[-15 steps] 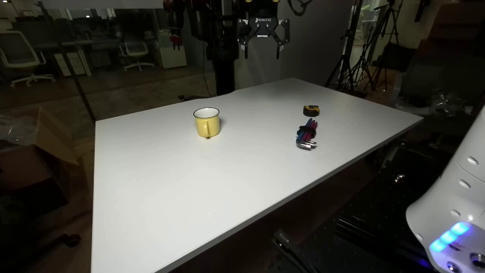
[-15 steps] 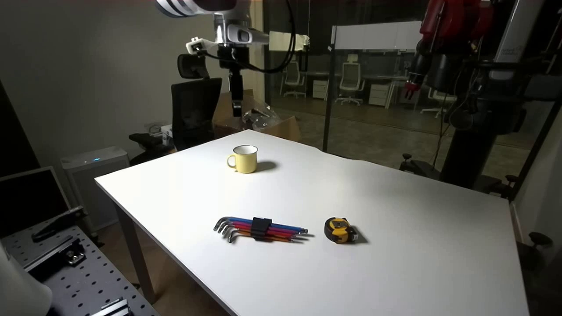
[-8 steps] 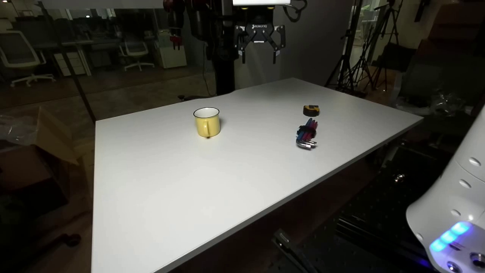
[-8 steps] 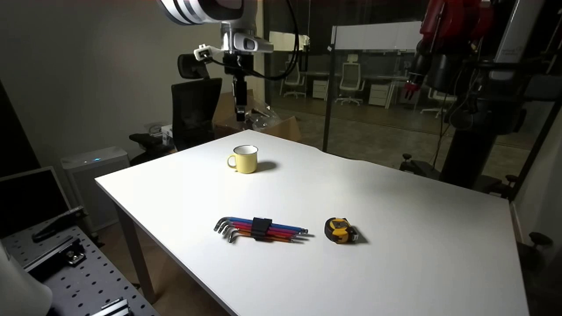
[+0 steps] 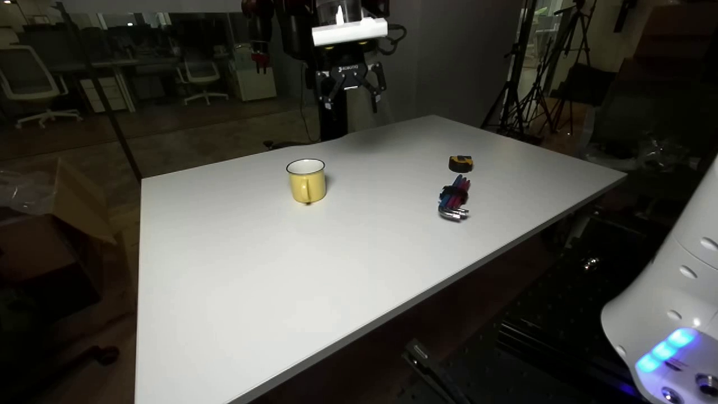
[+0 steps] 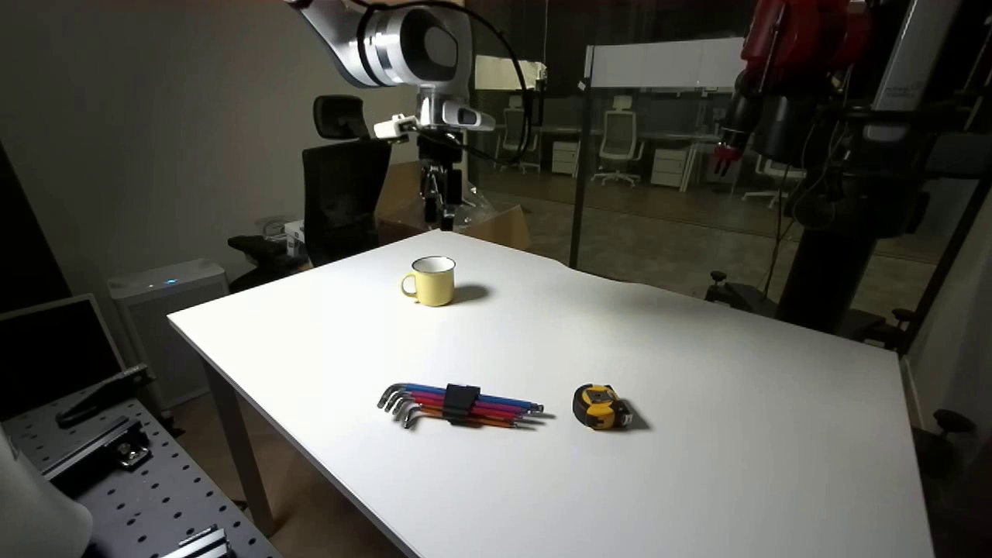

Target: Move the cup to the right

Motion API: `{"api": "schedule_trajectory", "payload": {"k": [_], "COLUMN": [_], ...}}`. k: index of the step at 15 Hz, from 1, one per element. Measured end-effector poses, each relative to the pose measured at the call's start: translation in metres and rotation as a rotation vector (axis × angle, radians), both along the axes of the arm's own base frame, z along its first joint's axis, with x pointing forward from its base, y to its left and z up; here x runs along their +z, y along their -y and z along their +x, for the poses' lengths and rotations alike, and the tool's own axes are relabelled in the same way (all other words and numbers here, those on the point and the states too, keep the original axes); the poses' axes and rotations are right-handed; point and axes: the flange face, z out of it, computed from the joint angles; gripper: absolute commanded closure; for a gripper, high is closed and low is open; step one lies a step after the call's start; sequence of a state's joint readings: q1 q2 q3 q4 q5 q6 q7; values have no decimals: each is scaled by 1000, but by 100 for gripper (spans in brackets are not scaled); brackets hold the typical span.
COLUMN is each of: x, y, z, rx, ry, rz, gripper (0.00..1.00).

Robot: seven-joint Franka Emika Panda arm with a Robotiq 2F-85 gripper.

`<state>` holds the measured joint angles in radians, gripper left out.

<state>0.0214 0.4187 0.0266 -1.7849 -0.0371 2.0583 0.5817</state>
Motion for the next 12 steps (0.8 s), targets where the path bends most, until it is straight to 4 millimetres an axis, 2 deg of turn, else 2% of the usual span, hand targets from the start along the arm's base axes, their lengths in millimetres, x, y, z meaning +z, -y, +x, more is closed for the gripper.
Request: {"api": "schedule_trajectory", "payload": {"k": [3,7,12], "x": [-19,-23,-27], "y": [-23,-22,-41], "z": [25,33,57], "rx": [53,56,41], "ry": [-29,-12,243], "rz": [-32,-35,32], "gripper": [0,0,0]}}
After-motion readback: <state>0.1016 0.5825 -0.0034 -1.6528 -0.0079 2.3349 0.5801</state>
